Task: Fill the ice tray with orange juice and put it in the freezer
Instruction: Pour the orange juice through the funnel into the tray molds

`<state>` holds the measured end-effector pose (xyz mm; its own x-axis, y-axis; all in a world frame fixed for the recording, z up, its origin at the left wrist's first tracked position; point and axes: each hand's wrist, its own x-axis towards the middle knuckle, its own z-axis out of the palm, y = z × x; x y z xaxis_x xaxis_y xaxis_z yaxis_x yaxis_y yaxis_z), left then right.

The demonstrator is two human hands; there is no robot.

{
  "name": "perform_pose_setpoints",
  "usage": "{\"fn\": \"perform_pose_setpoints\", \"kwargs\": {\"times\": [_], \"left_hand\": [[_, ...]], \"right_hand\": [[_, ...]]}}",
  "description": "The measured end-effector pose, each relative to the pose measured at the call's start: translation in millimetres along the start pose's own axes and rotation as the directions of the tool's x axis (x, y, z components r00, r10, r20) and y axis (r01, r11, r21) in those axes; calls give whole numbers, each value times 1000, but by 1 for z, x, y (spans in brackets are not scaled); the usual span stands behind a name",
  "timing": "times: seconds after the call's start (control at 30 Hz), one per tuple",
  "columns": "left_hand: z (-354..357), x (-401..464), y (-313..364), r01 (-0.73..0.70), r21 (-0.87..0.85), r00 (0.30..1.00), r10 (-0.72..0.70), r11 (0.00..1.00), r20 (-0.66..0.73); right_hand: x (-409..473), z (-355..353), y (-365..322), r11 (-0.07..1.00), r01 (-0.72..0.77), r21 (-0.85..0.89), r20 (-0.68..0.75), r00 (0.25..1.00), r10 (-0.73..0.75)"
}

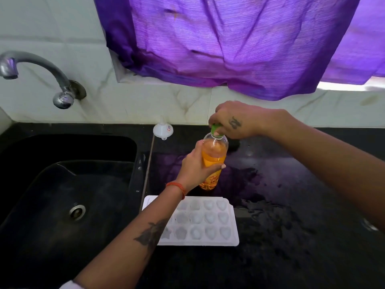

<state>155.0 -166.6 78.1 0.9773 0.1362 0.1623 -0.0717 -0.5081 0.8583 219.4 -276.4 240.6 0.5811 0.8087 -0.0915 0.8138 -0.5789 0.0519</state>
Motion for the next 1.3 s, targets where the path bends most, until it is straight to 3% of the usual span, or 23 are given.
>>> {"fn": "perform_pose_setpoints", "kwargs": {"times": [0.2,0.47,0.6,0.8,0.9,0.93,1.0,1.07,1.2,1.3], "left_hand": [[1,-1,-1,-2,-6,1000,2,1000,-5],[2,0,-2,-6,18,1000,6,1000,-6],[3,1,-2,-3,10,1000,3,1000,-6],[1,0,0,-11,-7,1000,11,1000,-1],[1,-1,0,-9,-10,1000,9,1000,8],[1,0,1,-10,-9,1000,10,1000,11],[1,1,1,-9,-13,1000,9,1000,18],[1,1,1,-5,-13,1000,5,1000,23],[-2,0,0,3,-34,1000,-2,999,30],[-1,0,-1,3,-25,1000,-2,1000,19]], "right_hand": [[1,10,0,990,-126,-59,-10,992,125],[-6,7,12,997,74,0,7,997,-74],[-4,9,12,992,-122,12,19,992,122],[-8,12,8,980,94,-176,-17,995,-98],[-13,5,10,977,180,-110,11,984,-180],[-13,3,11,984,173,-50,18,985,-172],[-10,0,11,1000,14,17,44,999,-14],[-5,4,5,992,-122,-11,58,991,122],[-1,7,-3,989,8,-147,52,999,-1],[-6,0,3,992,97,-85,64,994,-91]]}}
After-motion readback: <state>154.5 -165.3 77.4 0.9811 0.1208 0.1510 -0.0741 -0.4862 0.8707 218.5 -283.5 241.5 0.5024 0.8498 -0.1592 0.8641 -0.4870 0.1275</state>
